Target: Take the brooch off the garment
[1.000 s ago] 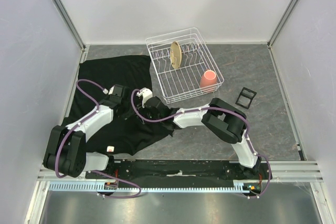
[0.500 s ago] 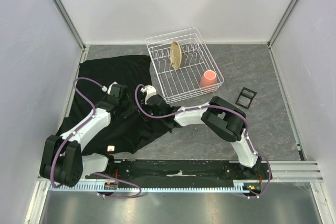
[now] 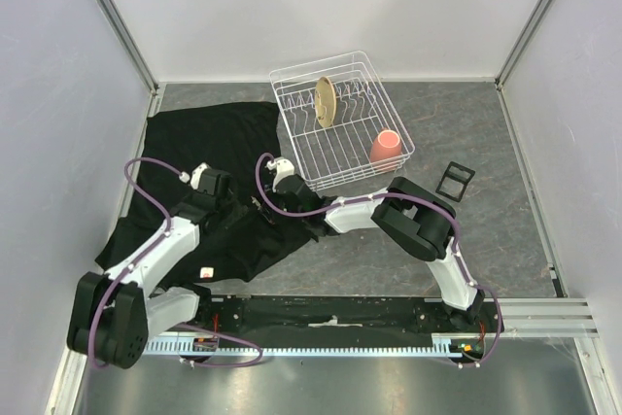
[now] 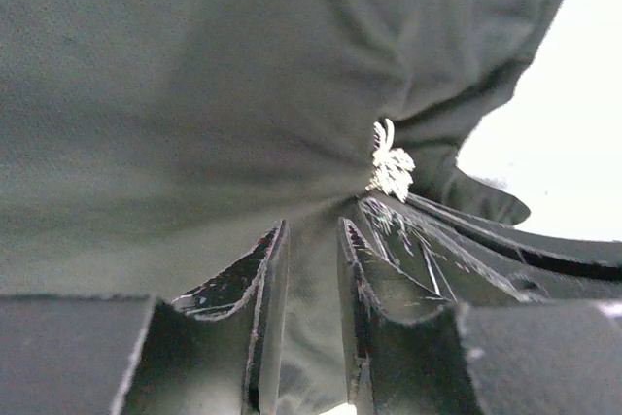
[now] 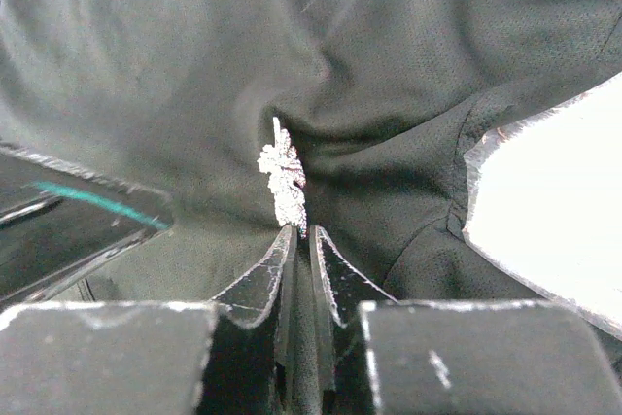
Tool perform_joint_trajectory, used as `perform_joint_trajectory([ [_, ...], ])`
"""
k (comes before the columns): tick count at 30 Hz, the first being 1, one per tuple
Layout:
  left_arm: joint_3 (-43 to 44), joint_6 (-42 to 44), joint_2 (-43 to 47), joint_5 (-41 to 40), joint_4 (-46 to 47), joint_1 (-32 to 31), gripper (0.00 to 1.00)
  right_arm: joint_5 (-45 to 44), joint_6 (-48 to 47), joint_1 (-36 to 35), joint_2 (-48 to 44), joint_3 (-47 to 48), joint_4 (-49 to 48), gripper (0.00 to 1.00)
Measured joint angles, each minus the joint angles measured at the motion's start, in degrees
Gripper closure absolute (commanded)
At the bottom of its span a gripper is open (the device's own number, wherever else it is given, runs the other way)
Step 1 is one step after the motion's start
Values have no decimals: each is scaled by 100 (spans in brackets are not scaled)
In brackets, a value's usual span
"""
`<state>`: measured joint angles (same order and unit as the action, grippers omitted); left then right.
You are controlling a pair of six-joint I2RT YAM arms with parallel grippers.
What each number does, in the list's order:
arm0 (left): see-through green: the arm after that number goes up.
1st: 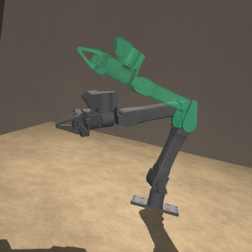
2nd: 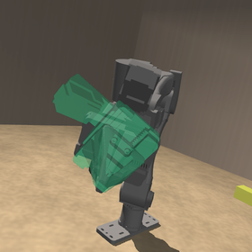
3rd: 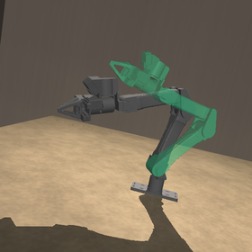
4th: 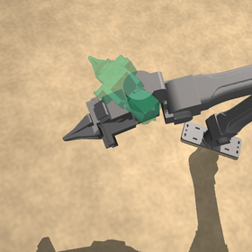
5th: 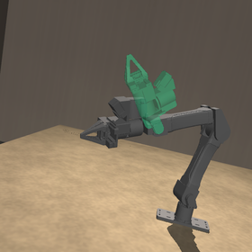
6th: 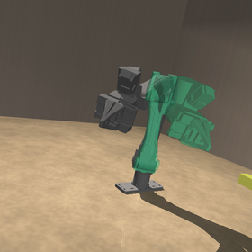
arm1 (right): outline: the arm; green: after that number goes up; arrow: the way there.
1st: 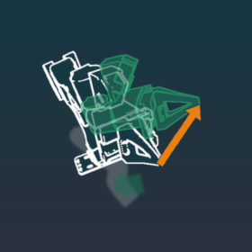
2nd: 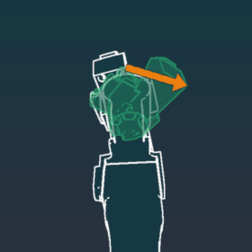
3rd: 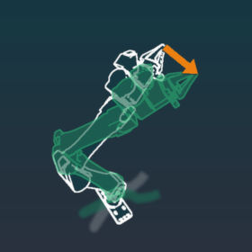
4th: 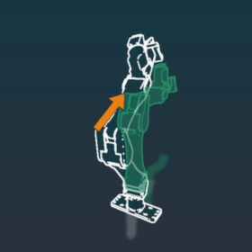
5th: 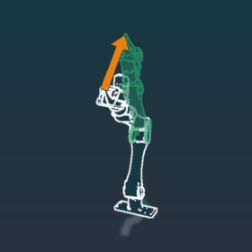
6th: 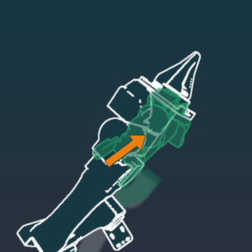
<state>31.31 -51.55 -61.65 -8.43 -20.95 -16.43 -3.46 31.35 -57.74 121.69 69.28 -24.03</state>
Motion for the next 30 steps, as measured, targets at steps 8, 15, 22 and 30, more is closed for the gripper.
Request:
perform_joint_trajectory([
  [8, 28, -7, -922, 81, 369, 131, 67, 85, -4, 15, 0, -26, -74, 79],
  [15, 254, 11, -1314, 260, 658, 131, 65, 219, -68, 26, 0, -26, -103, 72],
  [22, 372, 70, -1576, 428, 835, 131, 64, 256, -219, 28, -63, -219, -297, 54],
  [30, 328, 98, -1585, 509, 901, 131, 67, 192, -461, 142, -164, 4, 9, 57],
])
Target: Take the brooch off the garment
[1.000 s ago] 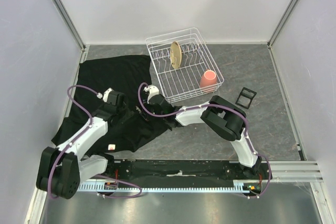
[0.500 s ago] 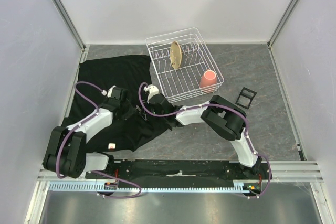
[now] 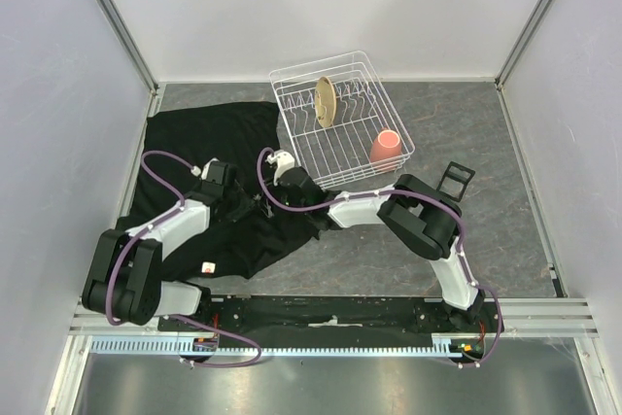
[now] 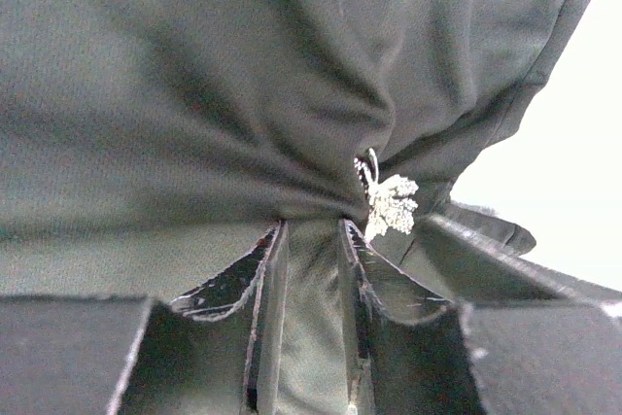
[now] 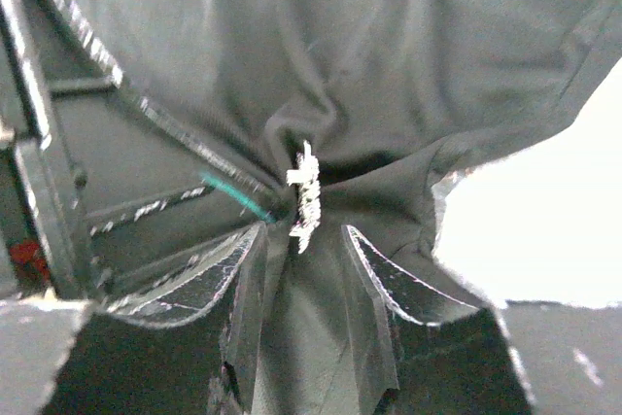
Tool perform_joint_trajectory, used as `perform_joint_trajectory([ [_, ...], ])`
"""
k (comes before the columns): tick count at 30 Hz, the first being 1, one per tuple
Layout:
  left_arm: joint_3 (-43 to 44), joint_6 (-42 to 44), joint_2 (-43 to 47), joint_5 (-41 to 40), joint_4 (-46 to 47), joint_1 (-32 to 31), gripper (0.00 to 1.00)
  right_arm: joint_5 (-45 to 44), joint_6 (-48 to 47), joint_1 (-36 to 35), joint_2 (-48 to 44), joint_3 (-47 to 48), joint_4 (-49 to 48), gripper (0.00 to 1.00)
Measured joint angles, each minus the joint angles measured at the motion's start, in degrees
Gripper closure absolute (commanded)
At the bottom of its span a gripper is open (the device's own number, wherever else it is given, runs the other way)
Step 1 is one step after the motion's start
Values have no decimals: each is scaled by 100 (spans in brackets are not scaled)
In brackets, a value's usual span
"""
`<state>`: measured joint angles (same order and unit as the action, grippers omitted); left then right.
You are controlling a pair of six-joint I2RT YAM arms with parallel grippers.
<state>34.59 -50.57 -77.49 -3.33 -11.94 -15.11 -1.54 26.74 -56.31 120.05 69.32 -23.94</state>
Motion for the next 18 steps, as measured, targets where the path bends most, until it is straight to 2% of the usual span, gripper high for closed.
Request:
perform_joint_trajectory([
  [6, -332, 0, 470, 4, -11, 4, 67, 107, -57, 190, 26, 177, 13, 62],
  [14, -380, 0, 544, 28, -13, 4, 67, 586, -96, 254, 262, 341, -105, 62],
  [16, -380, 0, 544, 44, -15, 4, 67, 645, -96, 245, 304, 345, -107, 67],
  [18, -380, 0, 557, 46, -35, 4, 72, 686, -103, 243, 337, 348, -131, 72],
])
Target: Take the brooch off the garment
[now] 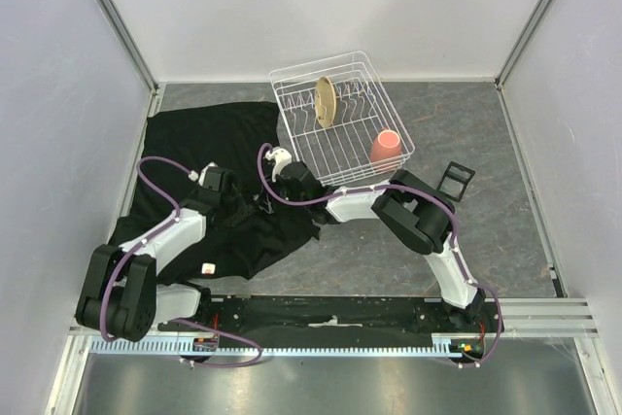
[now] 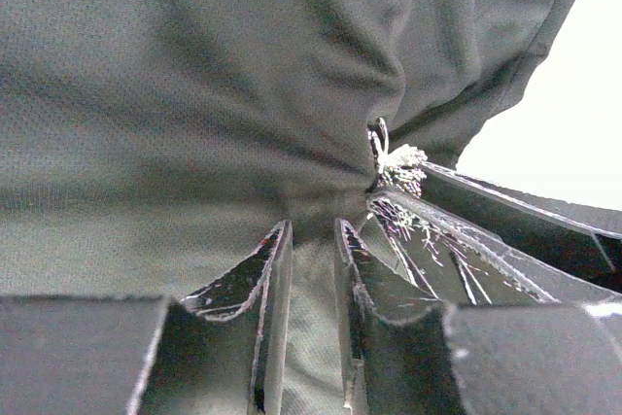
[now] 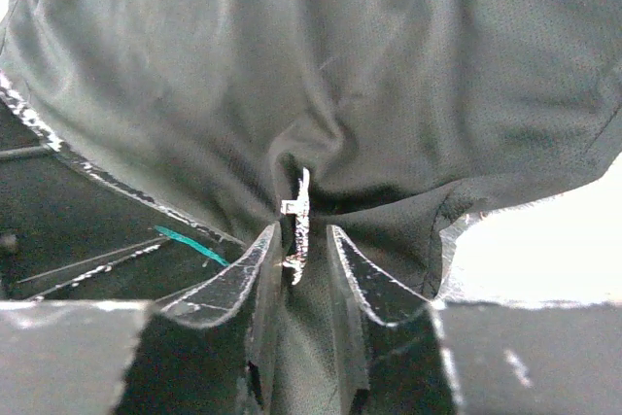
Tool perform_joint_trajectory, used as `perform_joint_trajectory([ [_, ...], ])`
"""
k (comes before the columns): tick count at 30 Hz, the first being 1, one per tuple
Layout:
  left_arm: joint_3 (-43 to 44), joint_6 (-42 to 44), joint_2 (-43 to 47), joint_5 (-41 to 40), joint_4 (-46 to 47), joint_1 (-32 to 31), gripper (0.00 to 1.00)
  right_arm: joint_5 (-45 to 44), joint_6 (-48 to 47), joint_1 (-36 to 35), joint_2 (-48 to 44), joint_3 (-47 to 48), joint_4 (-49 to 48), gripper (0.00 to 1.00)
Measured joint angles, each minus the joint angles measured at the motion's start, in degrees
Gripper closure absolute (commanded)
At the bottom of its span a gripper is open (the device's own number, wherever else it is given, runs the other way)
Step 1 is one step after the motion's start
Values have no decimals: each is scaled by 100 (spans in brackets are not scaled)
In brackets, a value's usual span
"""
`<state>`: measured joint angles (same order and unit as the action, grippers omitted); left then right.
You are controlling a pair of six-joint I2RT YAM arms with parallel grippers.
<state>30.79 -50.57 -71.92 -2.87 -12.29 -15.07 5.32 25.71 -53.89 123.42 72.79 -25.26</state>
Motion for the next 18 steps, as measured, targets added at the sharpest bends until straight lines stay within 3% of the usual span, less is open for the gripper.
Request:
perform_joint_trajectory([
  [2, 0, 0, 63, 4, -37, 0, 75, 9, -7, 0, 11, 0, -2, 80],
  [8, 61, 4, 247, 105, -195, 146, 76, -15, -4, 0, 11, 0, -105, 82],
  [12, 181, 7, 190, 326, -188, 590, 76, -17, -4, 0, 11, 0, -131, 89],
  [18, 658, 83, -627, 621, 13, 953, 83, -15, -4, 0, 11, -37, -260, 99],
])
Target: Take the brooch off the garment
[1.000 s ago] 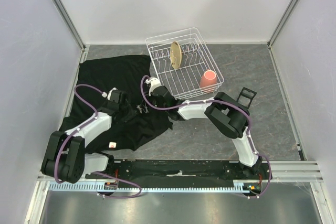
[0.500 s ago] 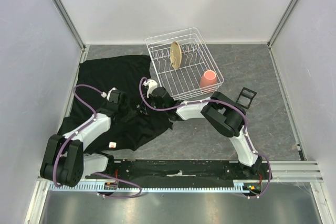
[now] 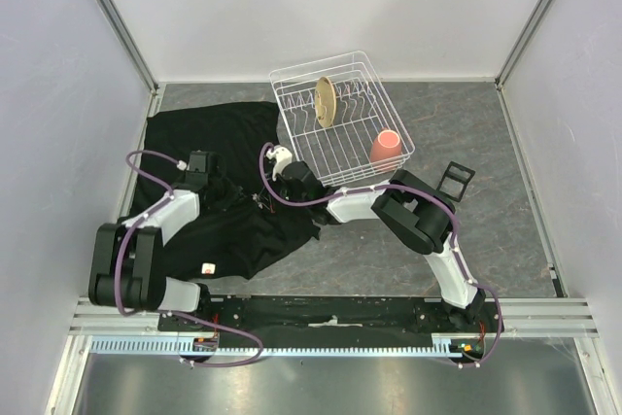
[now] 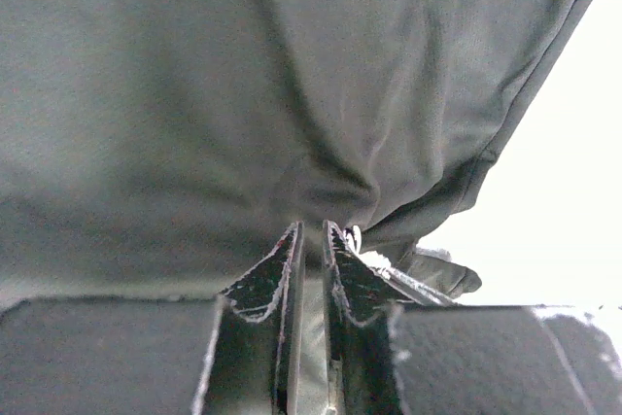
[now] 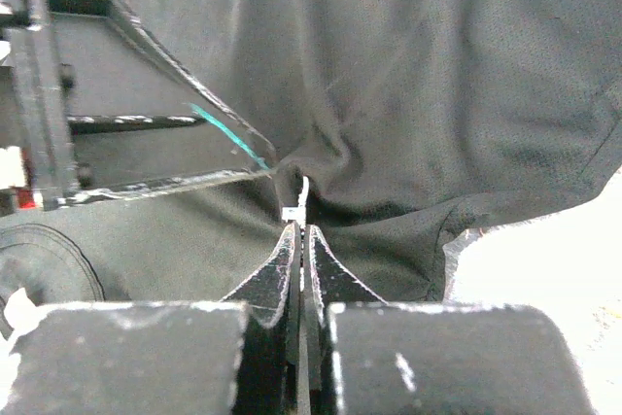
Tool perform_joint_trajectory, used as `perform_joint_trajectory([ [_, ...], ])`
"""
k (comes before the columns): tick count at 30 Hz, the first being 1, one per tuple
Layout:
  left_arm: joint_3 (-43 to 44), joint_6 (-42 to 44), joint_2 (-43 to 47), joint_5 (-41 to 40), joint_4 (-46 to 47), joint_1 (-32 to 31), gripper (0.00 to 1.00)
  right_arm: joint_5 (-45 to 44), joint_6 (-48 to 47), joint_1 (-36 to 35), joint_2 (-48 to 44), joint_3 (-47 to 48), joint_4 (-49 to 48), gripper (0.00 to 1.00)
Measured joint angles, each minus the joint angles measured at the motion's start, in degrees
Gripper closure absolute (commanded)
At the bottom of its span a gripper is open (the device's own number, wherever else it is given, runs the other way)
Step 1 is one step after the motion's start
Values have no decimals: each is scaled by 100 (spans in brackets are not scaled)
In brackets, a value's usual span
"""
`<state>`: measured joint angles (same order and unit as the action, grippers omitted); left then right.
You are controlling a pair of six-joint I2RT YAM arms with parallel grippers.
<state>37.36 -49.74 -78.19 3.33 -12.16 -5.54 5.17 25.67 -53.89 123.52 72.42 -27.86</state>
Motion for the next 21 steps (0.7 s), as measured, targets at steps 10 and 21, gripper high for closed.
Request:
perform_joint_trajectory([
  [10, -50, 72, -479, 494, 295, 4, 83, -74, 61, -15, 0, -330, -560, 100],
  [21, -619, 57, 197, 621, 310, 7, 79, -544, 247, -177, -24, -839, -1449, 100],
])
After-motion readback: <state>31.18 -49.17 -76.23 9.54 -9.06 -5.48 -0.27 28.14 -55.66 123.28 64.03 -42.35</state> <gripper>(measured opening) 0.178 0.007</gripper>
